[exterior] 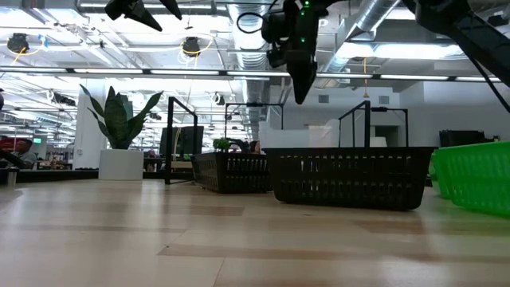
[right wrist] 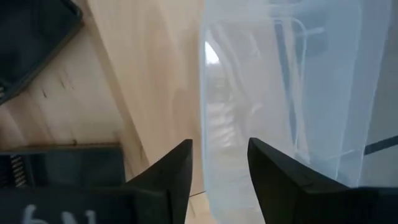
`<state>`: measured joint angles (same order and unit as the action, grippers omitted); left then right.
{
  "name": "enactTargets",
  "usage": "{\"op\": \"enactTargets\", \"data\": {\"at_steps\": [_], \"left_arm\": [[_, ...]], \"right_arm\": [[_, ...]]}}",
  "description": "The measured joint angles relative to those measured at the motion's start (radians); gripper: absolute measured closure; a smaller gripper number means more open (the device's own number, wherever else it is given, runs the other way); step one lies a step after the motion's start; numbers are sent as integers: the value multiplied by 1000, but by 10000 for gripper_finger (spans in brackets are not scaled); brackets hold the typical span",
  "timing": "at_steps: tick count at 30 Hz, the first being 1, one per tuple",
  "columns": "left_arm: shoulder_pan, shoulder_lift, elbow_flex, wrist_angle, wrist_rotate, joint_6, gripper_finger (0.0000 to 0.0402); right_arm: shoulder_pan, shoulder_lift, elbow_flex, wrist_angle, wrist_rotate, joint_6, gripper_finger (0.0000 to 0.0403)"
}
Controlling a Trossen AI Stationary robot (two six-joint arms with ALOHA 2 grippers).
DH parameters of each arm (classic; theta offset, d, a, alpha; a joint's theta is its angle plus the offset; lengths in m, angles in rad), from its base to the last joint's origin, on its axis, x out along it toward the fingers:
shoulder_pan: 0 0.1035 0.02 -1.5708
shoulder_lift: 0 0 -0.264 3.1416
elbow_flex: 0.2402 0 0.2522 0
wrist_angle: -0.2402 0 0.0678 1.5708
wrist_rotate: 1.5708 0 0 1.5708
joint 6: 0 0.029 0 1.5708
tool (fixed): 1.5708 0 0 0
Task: Stack baskets on shelf by color
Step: Stack the right transparent bin on top of the transparent bin on the shelf
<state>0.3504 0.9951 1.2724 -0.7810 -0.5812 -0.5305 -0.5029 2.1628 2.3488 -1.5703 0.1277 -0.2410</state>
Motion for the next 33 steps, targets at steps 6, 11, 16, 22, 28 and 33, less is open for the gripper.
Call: {"op": "enactTargets", "data": {"at_steps": [6,11,16,22,28,33], "left_arm": [[0,0,0,-3,25,0,118],[0,0,0,-18,24,0,118],[0,0,0,-17,18,0,118],[25,0,0,-16,18,13,118],[52,0,0,-16,24,13,118],[62,0,0,-15,26,28,118]], "right_arm": [[-35,-4,3,-1,-2,55,237],[-49,-18,3,-1,-16,94,239],[-52,-59,3,-1,-37,86,239],[-92,-96,3,-1,-28,127,239],[-108,-133,3,-1,-38,136,239],[-113,-150,3,-1,-43,135,239]]}}
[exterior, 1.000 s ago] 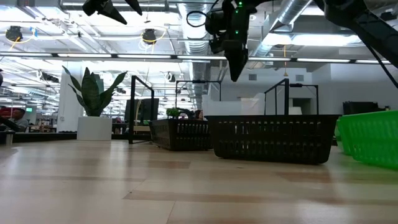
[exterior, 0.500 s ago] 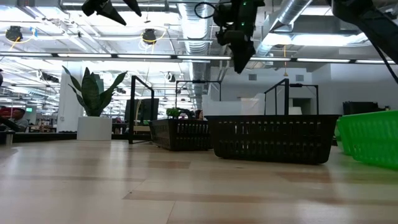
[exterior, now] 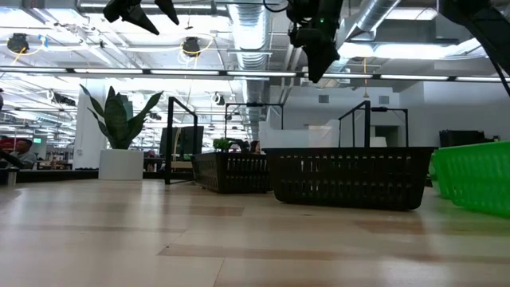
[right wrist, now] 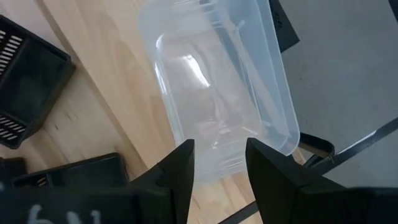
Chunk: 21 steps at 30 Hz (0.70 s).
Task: Stack baskets on shelf by color
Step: Stack the right transparent bin on top of the transparent bin on the shelf
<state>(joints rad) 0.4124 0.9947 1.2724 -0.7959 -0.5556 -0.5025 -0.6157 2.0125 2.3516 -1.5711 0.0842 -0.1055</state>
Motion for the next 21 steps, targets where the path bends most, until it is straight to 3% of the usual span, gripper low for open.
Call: {"op": "enactTargets", "data": {"at_steps": [6,16,21], "left_arm": [[2,0,0,1,0,1,118],[2,0,0,0,0,2,118],[3,0,0,0,-17,11,118]], "right_arm": [[-27,0,-37,-1,-2,-7,239],[-27,-61,-295,-2,-42,-47,239],[1,-100,-342,-1,-63,-61,239]]}}
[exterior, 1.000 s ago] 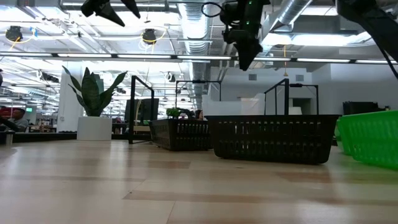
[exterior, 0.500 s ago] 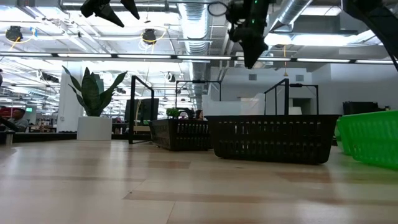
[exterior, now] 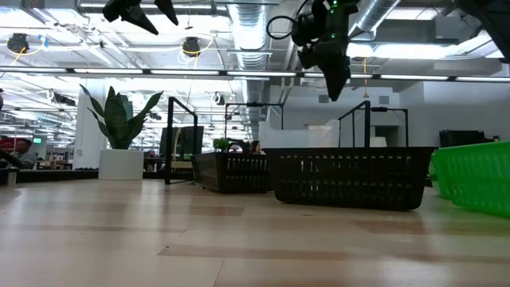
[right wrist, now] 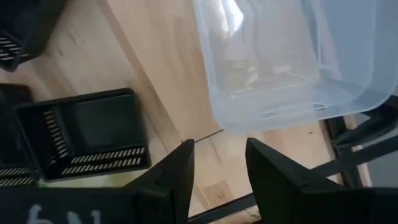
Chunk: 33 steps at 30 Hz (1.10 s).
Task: Stack baskets on shelf by color
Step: Stack the right transparent bin on top of the transparent bin on the shelf
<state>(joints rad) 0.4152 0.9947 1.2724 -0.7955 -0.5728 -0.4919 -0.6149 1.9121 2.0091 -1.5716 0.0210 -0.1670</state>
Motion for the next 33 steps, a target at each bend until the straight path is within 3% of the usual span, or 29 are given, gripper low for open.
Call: {"op": "enactTargets", "data": {"at_steps": [12,23,33], "left_arm": [[0,26,0,-1,13,0,118],[0,35,0,1,26,0,118],[0,35,0,0,11,0,118]], "right_arm": [[48,-61,-2,1,-6,-117,239],[54,-60,-127,0,-104,-175,239],[73,-60,-146,0,-115,-257,239]]}}
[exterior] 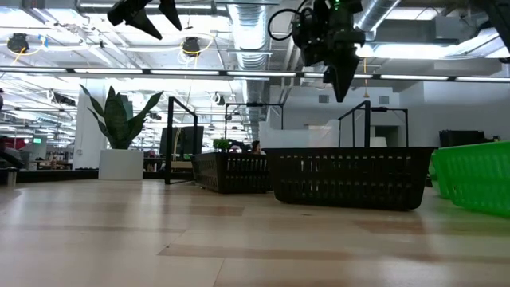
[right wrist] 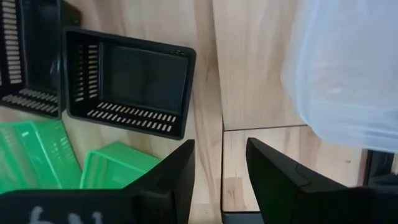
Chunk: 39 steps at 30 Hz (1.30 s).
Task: Stack baskets on shelf by color
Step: Stack the right transparent bin on top of the transparent bin on the shelf
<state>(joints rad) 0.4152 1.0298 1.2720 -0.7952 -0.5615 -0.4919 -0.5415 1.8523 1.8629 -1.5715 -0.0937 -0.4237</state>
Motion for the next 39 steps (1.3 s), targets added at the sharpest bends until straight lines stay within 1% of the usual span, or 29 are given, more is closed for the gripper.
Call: {"op": "enactTargets", "data": {"at_steps": [6,10,15,20,25,28,32,35,39], "left_arm": [[0,0,0,0,0,0,118],[0,0,0,0,0,3,118],[0,0,0,0,1,14,118],[0,0,0,0,0,19,118],[4,0,0,0,-1,36,118],[13,0,0,0,-1,36,118],[23,0,0,0,-1,35,118],[23,0,0,0,1,35,118],[23,0,0,0,6,35,118]], "right_arm": [[-1,0,0,0,-17,-96,241],[-2,0,0,1,-24,-98,248],[4,0,0,1,-86,-101,260],[5,0,0,1,-89,-108,268],[-14,0,0,54,-76,-110,271],[-12,0,0,90,-74,-139,270],[-6,0,0,123,-66,-203,270],[-2,0,0,121,-57,-286,270],[5,0,0,124,32,-376,268]]}}
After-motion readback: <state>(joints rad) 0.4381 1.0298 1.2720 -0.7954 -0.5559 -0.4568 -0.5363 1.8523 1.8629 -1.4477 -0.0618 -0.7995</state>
